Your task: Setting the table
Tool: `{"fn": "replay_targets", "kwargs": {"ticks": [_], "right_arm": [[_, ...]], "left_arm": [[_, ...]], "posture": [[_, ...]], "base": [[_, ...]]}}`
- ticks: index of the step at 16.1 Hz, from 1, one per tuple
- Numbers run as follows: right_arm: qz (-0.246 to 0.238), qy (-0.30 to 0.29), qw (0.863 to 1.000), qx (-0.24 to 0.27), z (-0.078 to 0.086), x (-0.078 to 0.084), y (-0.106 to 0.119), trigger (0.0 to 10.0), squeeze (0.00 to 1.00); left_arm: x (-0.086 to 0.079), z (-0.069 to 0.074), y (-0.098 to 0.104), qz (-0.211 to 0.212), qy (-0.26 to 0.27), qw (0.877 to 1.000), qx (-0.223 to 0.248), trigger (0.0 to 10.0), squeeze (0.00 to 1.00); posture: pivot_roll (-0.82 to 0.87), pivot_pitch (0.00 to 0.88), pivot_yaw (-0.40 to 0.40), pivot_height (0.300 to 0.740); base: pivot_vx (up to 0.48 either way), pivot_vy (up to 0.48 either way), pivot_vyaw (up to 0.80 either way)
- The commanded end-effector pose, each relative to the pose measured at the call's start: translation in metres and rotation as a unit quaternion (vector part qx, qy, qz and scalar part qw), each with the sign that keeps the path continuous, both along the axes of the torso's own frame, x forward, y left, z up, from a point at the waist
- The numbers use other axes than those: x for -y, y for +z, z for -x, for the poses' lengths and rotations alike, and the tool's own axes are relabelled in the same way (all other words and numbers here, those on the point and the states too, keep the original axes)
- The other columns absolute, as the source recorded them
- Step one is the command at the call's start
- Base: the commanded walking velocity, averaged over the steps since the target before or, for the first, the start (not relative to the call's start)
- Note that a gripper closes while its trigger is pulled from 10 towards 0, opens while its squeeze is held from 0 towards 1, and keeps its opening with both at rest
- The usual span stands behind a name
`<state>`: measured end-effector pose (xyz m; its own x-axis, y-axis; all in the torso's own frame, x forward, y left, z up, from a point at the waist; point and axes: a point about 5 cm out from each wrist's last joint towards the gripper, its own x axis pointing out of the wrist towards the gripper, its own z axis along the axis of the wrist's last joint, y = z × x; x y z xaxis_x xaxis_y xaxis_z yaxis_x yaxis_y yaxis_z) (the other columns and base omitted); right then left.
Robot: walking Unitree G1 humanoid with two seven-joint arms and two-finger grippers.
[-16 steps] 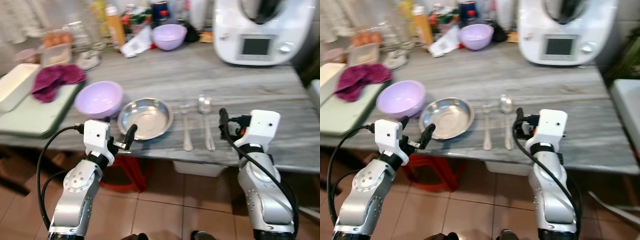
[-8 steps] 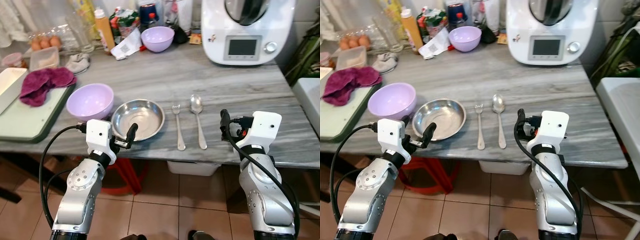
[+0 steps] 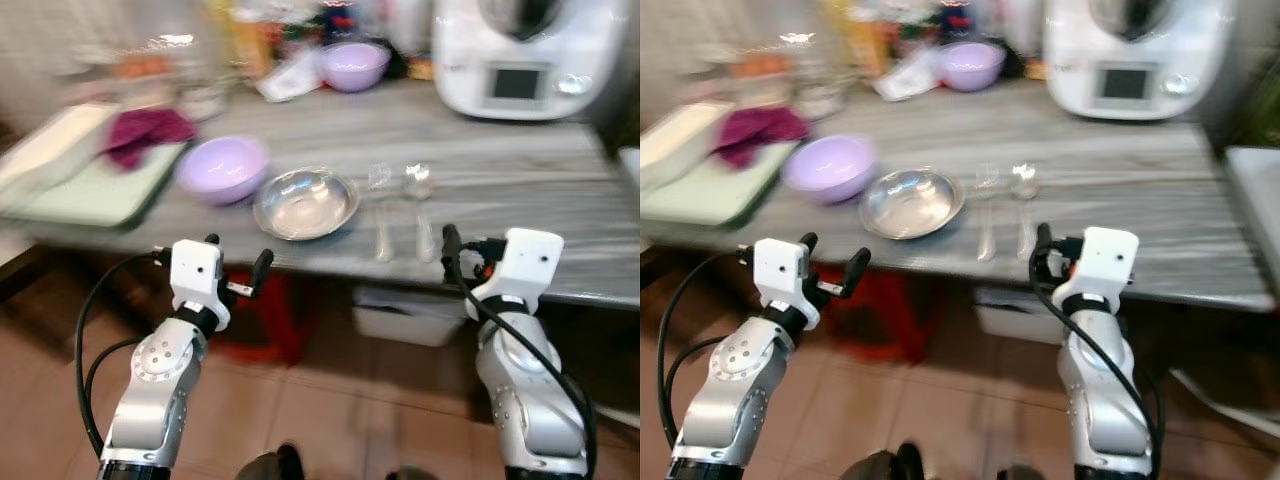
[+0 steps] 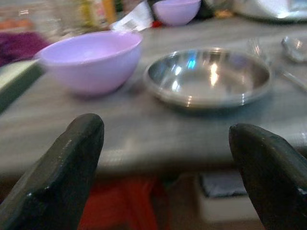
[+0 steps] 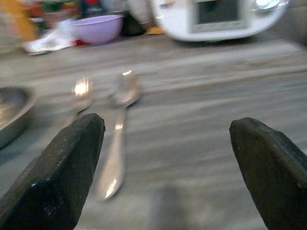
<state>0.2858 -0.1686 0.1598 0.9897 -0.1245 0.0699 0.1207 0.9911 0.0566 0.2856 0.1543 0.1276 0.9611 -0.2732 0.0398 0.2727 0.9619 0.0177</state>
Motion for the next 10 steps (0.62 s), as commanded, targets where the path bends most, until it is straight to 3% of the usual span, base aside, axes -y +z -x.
{"fn": "replay_targets", "kwargs": {"ticks": [1,10], "right_arm": [[0.000,0.001,1.000,0.008,0.0016,-0.0009,0.0027,10.0,0.00],[-0.006,0.002,1.000,0.004,0.0008,-0.0004,0.0011,10.0,0.00]], "left_arm": [[-0.0023,0.0004,-0.0025,-0.006,0.001,1.000,-0.007,10.0,0.00],[-0.0006,0.0008,-0.0027,-0.013,-0.012,1.000,-0.004,10.0,0.00]], "posture": [[-0.17,0.124,0.113,0.740],[-0.17,0.122,0.116,0.740]], "base": [[-0.330,0.000,0.00],[-0.322,0.000,0.00]]}}
